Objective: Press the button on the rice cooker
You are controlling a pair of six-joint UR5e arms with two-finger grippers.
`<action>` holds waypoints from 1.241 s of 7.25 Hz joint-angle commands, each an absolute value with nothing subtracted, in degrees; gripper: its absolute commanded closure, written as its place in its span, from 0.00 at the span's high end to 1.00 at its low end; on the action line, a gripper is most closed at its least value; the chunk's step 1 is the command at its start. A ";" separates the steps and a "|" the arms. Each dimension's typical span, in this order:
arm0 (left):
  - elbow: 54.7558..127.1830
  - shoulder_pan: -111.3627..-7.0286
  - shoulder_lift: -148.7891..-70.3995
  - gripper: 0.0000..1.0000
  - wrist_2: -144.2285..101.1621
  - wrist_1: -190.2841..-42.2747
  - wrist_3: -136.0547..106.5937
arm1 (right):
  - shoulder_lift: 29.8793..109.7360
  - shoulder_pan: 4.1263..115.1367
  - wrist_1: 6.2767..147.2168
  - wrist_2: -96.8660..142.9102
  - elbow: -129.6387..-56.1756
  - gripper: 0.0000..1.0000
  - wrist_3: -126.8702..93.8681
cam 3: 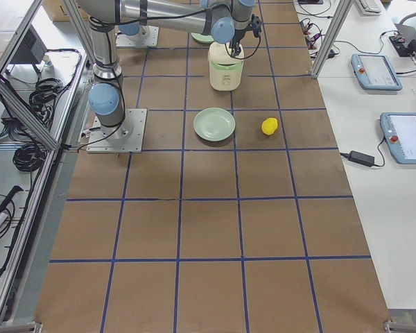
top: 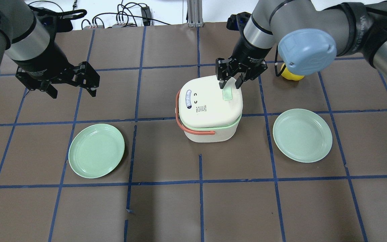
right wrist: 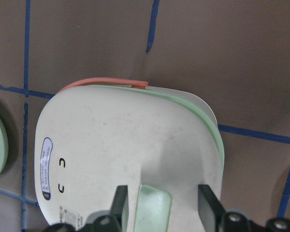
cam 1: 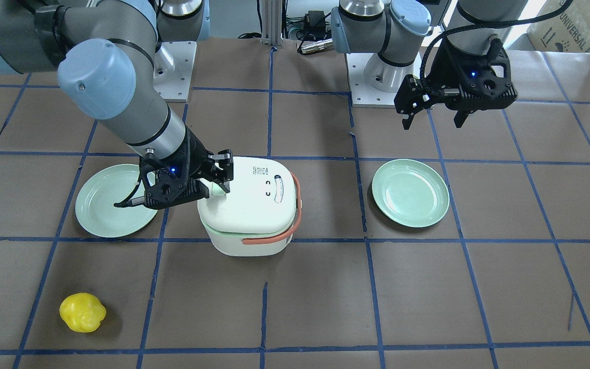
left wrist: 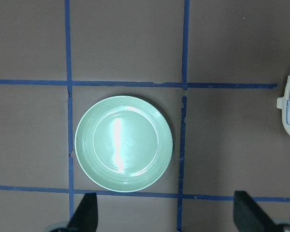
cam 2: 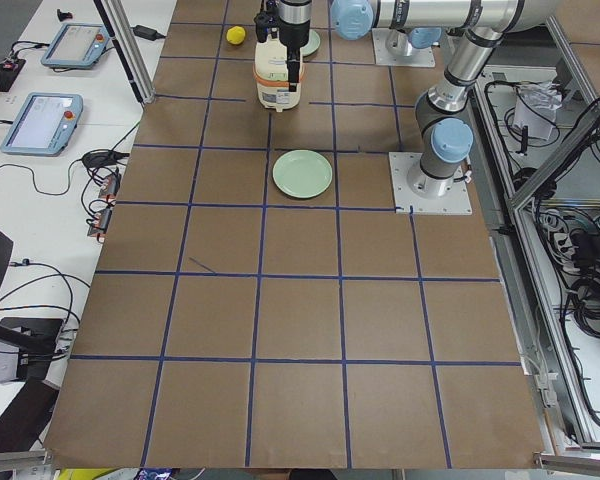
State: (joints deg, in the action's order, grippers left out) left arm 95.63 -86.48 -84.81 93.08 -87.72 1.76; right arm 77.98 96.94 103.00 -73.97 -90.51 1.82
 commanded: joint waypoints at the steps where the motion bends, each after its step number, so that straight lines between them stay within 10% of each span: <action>1: 95.62 -86.48 -84.81 1.00 93.08 -87.71 1.76 | 81.46 96.86 102.92 -76.20 -89.13 1.00 1.93; 9: 95.62 -86.48 -84.81 1.00 93.08 -87.71 1.76 | 90.09 88.96 96.07 -87.63 -90.17 0.99 2.37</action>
State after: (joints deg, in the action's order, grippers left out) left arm 95.63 -86.49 -84.82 93.07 -87.71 1.76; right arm 89.87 89.91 96.80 -86.34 -89.70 2.29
